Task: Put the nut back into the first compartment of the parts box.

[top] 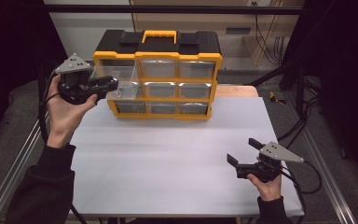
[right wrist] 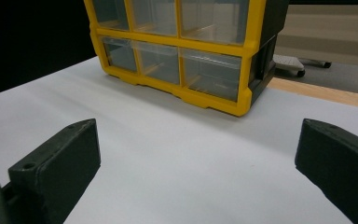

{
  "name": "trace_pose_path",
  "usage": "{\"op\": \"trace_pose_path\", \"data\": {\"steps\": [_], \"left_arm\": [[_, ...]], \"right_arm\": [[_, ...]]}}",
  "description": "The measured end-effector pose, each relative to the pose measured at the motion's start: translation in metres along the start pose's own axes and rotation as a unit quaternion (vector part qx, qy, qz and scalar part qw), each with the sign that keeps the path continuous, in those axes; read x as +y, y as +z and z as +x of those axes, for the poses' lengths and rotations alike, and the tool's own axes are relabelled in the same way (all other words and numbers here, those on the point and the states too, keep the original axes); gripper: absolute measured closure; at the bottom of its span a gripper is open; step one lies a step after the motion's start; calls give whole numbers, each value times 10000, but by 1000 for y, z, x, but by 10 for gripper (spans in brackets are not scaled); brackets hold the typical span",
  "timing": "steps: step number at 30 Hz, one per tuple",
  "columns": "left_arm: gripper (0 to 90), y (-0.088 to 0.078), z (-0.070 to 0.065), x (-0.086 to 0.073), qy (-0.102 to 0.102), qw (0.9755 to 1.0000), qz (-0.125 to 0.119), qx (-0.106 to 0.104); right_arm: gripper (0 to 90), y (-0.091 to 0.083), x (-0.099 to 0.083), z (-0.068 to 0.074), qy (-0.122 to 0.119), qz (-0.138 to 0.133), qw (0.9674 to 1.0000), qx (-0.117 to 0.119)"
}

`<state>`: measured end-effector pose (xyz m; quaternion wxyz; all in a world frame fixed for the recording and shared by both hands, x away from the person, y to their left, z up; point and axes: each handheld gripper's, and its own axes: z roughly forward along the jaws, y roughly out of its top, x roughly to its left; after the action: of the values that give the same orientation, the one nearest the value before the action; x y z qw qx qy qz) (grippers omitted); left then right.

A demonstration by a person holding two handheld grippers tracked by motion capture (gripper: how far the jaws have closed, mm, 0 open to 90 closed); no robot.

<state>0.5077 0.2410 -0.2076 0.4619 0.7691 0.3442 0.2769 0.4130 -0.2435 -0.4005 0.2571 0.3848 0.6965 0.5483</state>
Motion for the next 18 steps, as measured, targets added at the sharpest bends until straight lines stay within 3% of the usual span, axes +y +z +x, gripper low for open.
{"op": "trace_pose_path", "data": {"steps": [18], "left_arm": [[700, 11, 21, 8, -138, 9996, -27, 227]], "right_arm": [[5, 0, 0, 0, 15, 0, 10000, -11]]}}
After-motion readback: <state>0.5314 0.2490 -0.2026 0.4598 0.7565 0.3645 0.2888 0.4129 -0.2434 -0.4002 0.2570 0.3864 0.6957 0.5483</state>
